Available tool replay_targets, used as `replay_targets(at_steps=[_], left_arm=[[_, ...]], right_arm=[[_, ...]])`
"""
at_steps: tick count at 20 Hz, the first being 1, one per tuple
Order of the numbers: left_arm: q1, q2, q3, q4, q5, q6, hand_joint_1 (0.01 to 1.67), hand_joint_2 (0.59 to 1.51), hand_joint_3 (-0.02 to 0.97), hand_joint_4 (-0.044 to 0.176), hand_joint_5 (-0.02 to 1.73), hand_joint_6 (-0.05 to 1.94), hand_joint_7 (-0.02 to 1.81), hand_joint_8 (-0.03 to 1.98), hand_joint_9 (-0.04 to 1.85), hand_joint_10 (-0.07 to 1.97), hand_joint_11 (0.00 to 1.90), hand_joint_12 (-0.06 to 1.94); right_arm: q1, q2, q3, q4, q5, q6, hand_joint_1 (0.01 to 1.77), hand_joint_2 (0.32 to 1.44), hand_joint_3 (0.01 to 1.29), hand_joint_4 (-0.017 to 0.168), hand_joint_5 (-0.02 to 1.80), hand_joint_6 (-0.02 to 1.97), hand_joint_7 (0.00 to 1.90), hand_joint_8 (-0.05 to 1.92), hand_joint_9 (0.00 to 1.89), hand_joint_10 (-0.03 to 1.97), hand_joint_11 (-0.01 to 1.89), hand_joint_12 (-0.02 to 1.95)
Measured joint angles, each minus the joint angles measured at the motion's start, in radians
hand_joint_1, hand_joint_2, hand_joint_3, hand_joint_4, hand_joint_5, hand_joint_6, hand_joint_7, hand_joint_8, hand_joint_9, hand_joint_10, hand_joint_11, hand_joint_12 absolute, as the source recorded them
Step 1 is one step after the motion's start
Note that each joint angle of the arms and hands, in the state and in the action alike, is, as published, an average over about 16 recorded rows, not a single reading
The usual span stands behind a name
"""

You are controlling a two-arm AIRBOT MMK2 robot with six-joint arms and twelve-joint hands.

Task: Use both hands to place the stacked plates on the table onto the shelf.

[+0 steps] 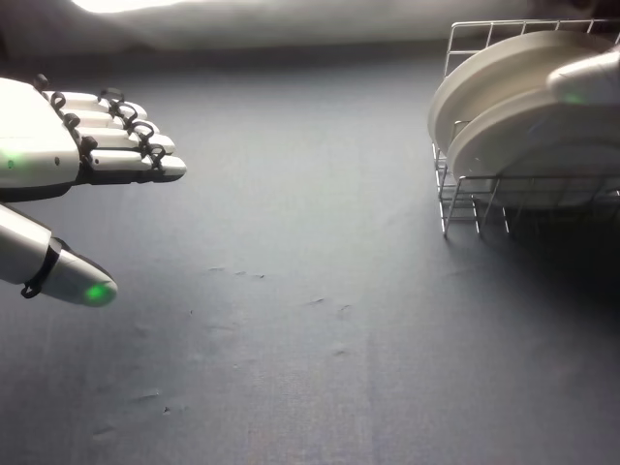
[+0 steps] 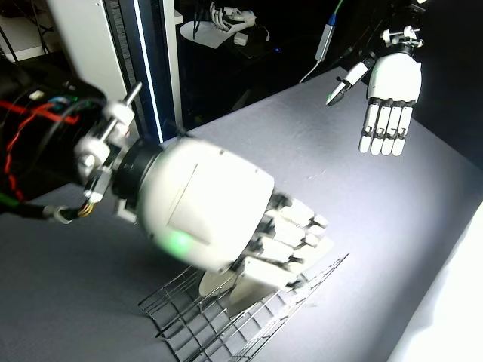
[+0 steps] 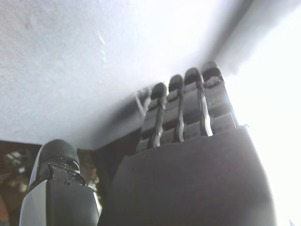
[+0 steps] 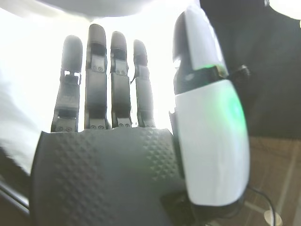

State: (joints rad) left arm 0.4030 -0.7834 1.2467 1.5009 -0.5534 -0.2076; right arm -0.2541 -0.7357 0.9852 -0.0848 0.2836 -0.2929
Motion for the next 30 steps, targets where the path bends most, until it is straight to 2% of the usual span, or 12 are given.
replay_targets(at_steps=[3,7,12,15,18,21,24,26,30], left_arm=[[0.000,0.000,-0.005,0.011,-0.011,-0.007,0.02,1.030,0.020,0.001,0.03,0.02,0.02,0.00,0.02,0.01,0.02,0.01],[0.000,-0.001,-0.012,0.030,-0.027,-0.017,0.02,1.030,0.020,0.000,0.02,0.02,0.02,0.00,0.02,0.01,0.01,0.01],[-0.001,-0.003,-0.020,0.051,-0.057,-0.037,0.02,1.030,0.020,0.000,0.02,0.02,0.02,0.00,0.02,0.01,0.02,0.01],[-0.005,-0.003,-0.024,0.064,-0.089,-0.051,0.02,1.032,0.020,0.000,0.04,0.02,0.03,0.00,0.03,0.01,0.03,0.03],[-0.013,-0.004,-0.026,0.076,-0.130,-0.063,0.02,1.054,0.020,-0.001,0.13,0.15,0.15,0.12,0.14,0.14,0.10,0.24],[-0.025,-0.001,-0.035,0.087,-0.179,-0.073,0.02,1.082,0.020,-0.001,0.26,0.47,0.29,0.46,0.25,0.48,0.18,0.57],[-0.036,0.004,-0.052,0.106,-0.232,-0.080,0.03,1.107,0.020,0.000,0.47,0.83,0.52,0.82,0.46,0.83,0.37,0.91],[-0.043,0.008,-0.064,0.116,-0.262,-0.083,0.03,1.129,0.020,0.000,0.61,1.04,0.67,1.03,0.60,1.04,0.51,1.12],[-0.055,0.013,-0.077,0.129,-0.302,-0.084,0.03,1.163,0.019,0.001,0.81,1.39,0.89,1.39,0.80,1.40,0.67,1.51]], right_arm=[[0.024,-0.006,-0.012,-0.081,0.024,0.000,1.00,1.04,0.01,-0.002,0.32,0.02,0.31,0.02,0.32,0.04,0.06,0.83],[0.041,-0.026,-0.017,-0.261,0.085,-0.003,0.89,1.00,0.01,-0.002,0.17,0.01,0.15,0.02,0.16,-0.01,0.02,0.50],[0.040,-0.062,-0.003,-0.547,0.200,-0.022,0.77,0.95,0.02,0.002,0.06,0.01,0.05,0.02,0.05,-0.01,0.02,0.17],[0.026,-0.083,0.010,-0.710,0.273,-0.041,0.69,0.93,0.02,0.003,0.05,0.02,0.03,0.03,0.04,0.00,0.02,0.08],[0.012,-0.102,0.025,-0.833,0.336,-0.065,0.59,0.90,0.02,0.004,0.12,0.19,0.12,0.21,0.12,0.18,0.07,0.29],[0.000,-0.116,0.041,-0.910,0.385,-0.090,0.51,0.88,0.02,0.005,0.29,0.53,0.28,0.55,0.26,0.52,0.20,0.64],[-0.010,-0.123,0.053,-0.954,0.419,-0.111,0.43,0.87,0.02,0.005,0.55,0.89,0.54,0.90,0.49,0.89,0.40,1.00],[-0.016,-0.125,0.058,-0.969,0.433,-0.121,0.38,0.88,0.02,0.004,0.73,1.10,0.72,1.12,0.66,1.10,0.54,1.21],[-0.023,-0.127,0.065,-0.985,0.447,-0.134,0.31,0.87,0.01,0.003,0.97,1.48,0.96,1.50,0.88,1.49,0.72,1.63]])
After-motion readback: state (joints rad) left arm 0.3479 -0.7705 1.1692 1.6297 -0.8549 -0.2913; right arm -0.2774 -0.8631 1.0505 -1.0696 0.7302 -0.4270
